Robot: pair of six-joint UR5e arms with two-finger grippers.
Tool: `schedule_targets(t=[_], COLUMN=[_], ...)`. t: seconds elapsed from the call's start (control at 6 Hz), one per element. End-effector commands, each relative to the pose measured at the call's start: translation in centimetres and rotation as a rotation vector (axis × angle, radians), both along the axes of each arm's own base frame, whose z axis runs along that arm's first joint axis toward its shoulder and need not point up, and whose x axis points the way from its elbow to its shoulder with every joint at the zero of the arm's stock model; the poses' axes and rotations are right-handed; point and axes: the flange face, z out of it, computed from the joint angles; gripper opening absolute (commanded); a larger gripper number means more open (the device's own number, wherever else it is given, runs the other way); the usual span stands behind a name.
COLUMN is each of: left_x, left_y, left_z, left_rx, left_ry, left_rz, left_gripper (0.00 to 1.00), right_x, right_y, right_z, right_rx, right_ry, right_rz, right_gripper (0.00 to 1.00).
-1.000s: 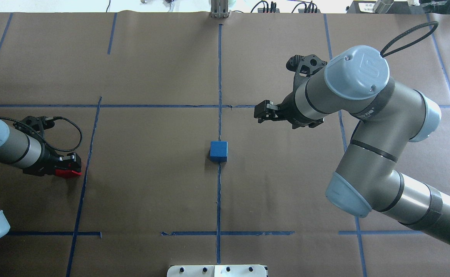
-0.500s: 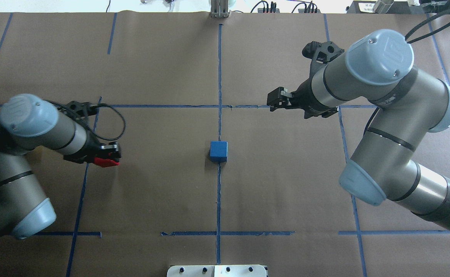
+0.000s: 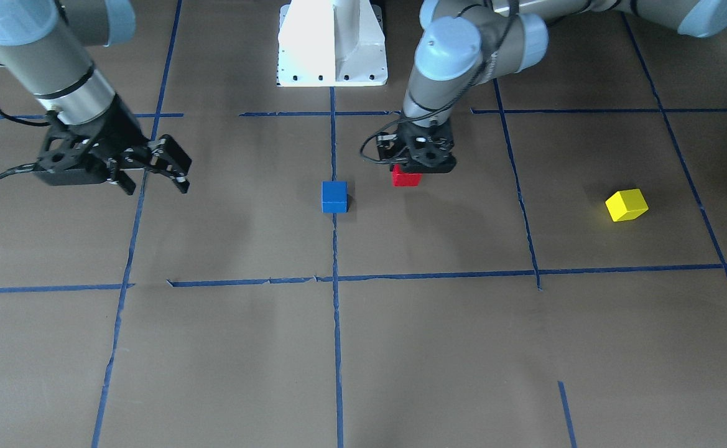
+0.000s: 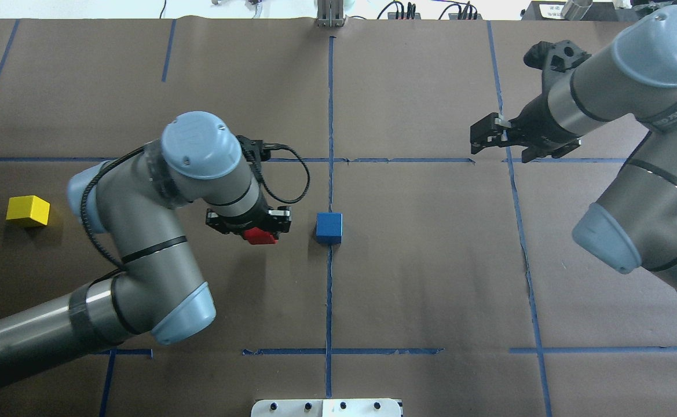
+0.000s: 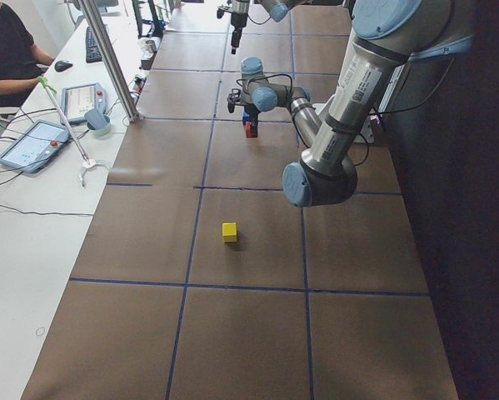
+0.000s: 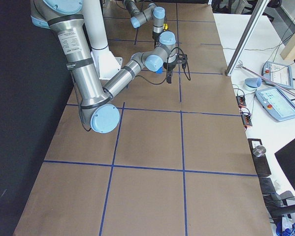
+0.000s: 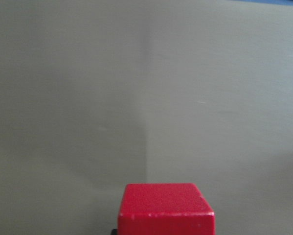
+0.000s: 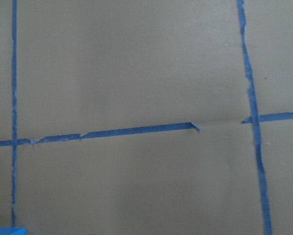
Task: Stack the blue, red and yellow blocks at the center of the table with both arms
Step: 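Carry the red block with the left gripper onto the blue block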
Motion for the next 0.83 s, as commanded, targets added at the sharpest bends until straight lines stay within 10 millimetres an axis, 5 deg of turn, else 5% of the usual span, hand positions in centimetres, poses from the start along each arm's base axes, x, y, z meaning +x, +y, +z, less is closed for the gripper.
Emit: schedule_targets(t=[0.0, 0.67], left_x=[3.6, 6.2], left_y=[-1.8, -2.8], left_z=[-5.2, -6.5], left_rx=[0.008, -0.007], left_ry=[0.009, -0.013], left_rz=[0.002, -0.001], left_gripper=[0.0, 0.0], right_x=[3.6, 3.6], right_y=[-0.1, 0.0], right_z=[3.2, 3.2], right_rx=[0.034, 0.039], right_ry=[0.032, 0.037], right_rz=[-0.038, -0.033], right_gripper=[1.0, 1.0])
